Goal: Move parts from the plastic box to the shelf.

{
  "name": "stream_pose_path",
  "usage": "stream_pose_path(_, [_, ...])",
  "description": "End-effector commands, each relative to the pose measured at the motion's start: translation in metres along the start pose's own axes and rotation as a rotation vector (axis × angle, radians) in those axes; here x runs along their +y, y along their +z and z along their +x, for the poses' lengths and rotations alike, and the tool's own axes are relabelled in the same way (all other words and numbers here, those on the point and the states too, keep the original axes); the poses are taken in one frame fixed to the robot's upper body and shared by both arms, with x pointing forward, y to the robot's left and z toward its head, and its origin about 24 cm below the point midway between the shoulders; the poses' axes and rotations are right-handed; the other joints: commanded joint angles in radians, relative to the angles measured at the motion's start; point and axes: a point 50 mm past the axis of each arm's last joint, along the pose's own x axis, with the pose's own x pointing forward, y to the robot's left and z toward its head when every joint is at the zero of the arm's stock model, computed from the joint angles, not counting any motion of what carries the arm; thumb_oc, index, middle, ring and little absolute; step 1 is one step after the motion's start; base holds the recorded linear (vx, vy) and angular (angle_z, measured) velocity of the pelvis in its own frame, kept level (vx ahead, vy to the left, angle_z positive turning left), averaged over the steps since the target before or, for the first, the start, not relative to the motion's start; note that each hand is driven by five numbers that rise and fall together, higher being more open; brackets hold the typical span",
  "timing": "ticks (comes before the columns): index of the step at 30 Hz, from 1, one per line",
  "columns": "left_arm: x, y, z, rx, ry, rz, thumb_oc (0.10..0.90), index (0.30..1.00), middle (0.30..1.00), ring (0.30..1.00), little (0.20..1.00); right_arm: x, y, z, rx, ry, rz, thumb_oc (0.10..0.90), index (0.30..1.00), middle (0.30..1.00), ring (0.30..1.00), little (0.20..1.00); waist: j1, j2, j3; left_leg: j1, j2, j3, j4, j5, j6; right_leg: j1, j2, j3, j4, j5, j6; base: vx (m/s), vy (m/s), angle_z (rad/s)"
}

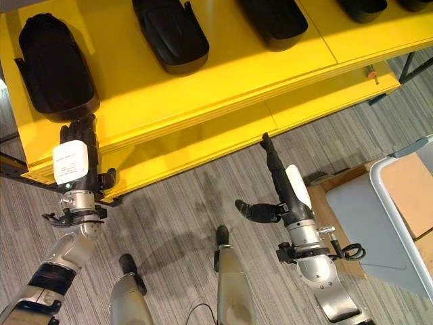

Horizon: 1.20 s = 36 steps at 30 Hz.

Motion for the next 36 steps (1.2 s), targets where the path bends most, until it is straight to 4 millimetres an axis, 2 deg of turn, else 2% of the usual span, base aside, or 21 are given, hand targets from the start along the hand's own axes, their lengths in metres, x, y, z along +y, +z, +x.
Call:
stream_pose_path(1, [0.021,-0.022,0.018,0.057,0.095,0.048,0.900,1.000,1.000,1.000,1.000,-0.013,0.042,0.007,-0.240,-0.067,0.043,0.900,1.000,1.000,1.000,1.000,-0.014,-0.041,-0.076,-0.055,-0.022,-0.044,-0.011,0.093,0.041,0.007,0.011,0.005,0.048,0.017,-0.015,0.00,0.000,0.00])
stream_pose_path(11, [0.020,-0.024,0.023,0.065,0.089,0.062,0.900,1.000,1.000,1.000,1.000,-0.014,0.043,0.006,-0.243,-0.057,0.037,0.900,1.000,1.000,1.000,1.000,-0.018,-0.048,-0.076,-0.060,-0.019,-0.044,0.001,0.086,0.038,0.003,0.012,0.008,0.057,0.012,-0.014,0.00,0.000,0.00])
stream_pose_path(36, [0.033,-0.021,0.044,0.036,0.130,0.102,0.900,1.000,1.000,1.000,1.000,-0.015,0.046,0.006,-0.265,-0.044,0.035,0.900,1.000,1.000,1.000,1.000,-0.024,-0.070,-0.070,-0.081,-0.024,-0.043,0.023,0.080,0.043,-0.015,0.007,0.021,0.056,0.025,-0.008,0.00,0.003,0.00])
